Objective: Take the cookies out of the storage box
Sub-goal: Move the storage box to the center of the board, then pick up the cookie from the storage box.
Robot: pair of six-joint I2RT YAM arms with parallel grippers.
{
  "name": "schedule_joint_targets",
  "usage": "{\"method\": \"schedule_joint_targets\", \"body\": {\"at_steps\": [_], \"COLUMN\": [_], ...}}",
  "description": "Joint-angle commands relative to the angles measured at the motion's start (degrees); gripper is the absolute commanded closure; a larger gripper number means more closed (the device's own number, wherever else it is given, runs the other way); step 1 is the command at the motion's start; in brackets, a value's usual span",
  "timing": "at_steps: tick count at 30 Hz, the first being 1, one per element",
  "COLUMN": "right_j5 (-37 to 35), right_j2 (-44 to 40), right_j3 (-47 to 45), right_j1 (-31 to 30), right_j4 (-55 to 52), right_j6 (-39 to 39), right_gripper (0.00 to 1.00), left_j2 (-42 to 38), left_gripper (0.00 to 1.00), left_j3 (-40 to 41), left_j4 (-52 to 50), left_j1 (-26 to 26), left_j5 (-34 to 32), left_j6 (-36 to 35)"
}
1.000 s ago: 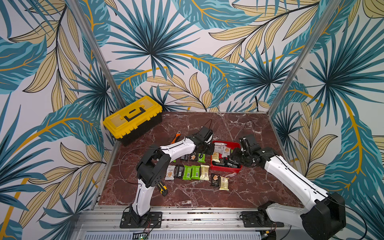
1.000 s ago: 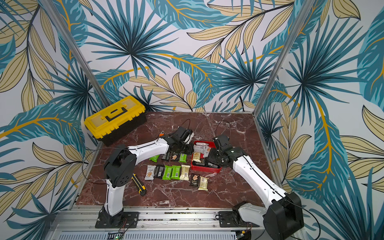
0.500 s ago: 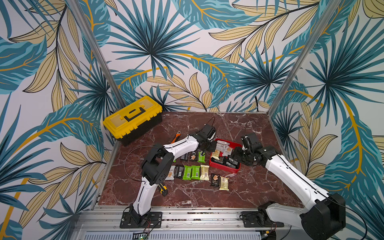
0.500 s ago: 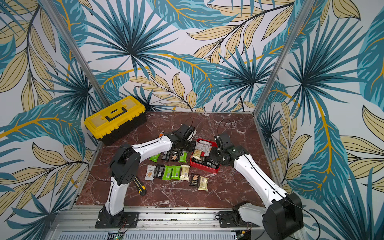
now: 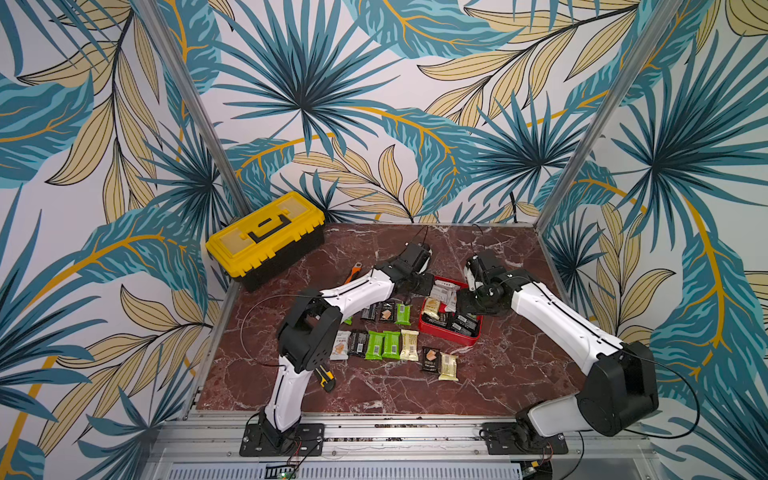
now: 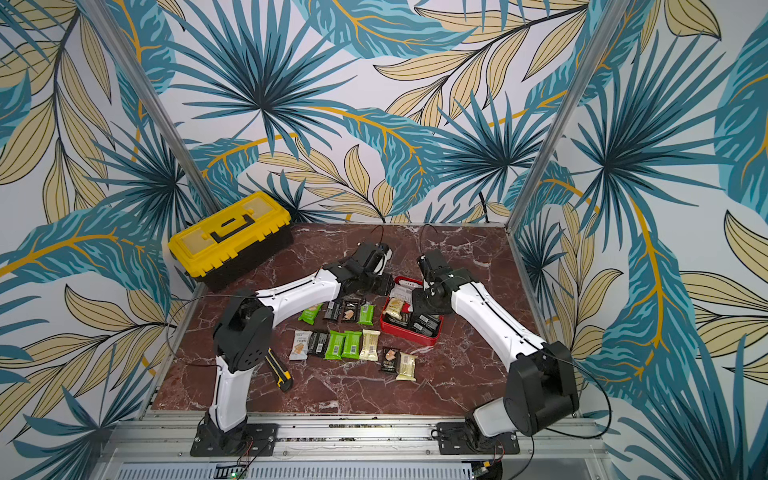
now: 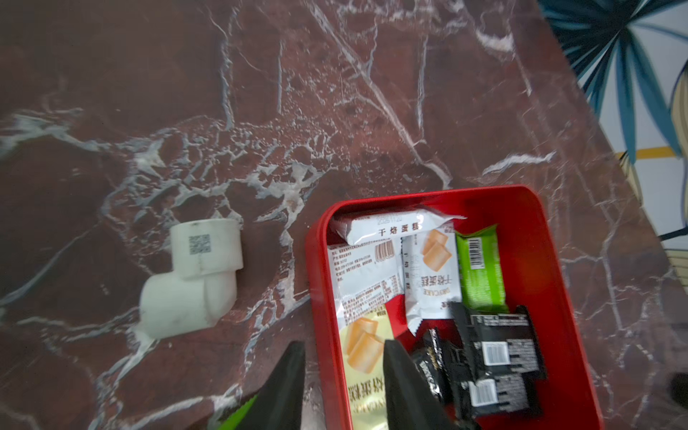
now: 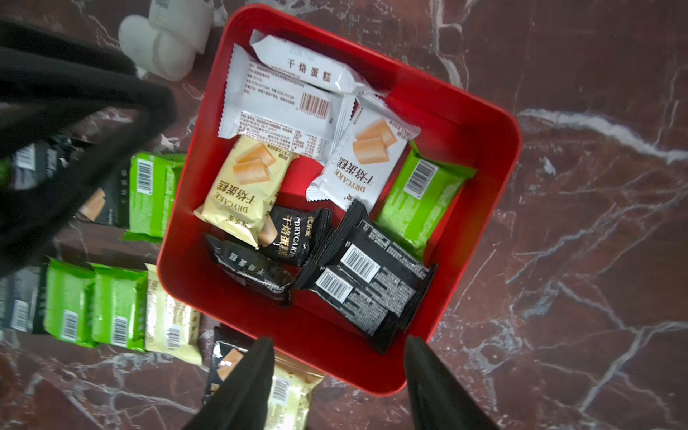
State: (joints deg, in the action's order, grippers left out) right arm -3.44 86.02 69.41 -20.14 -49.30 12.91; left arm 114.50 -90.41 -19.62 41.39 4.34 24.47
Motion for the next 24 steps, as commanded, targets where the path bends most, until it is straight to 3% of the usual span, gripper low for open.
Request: {"method": "schedule_joint_targets", "body": {"at_steps": [1, 6, 10, 15, 24], "right_j5": [-3.53, -2.82, -2.84, -3.15, -3.01], "right_j2": [3.97, 9.84, 14.6, 18.64, 23.55], "right_j3": [3.42, 4.81, 6.64, 9.05, 10.89], "right_j1": [0.27, 0.28, 0.3, 0.33, 0.98], "right_j4": [-7.4, -9.25, -9.65, -9.85, -9.93], "right_j6": [-10.83, -15.61, -17.51, -18.14, -19.28], "right_gripper": [0.36, 0.36, 0.36, 0.36, 0.36], "left_j2": [-7.91, -13.89, -17.75, -21.78, -23.88], "left_gripper": [0.57, 0.57, 0.57, 0.56, 0.56], "left_j3": [6.59, 18.09, 23.16, 26.98, 28.65], "left_j4": [9.2, 17.3, 17.86, 17.51, 16.82], "left_j1": [-1.07, -3.67, -5.48, -6.07, -6.33], "left_j5": [-2.71, -4.14, -7.27, -13.59, -15.15], "left_j6": [6.17, 14.51, 17.42, 17.63, 18.07]}}
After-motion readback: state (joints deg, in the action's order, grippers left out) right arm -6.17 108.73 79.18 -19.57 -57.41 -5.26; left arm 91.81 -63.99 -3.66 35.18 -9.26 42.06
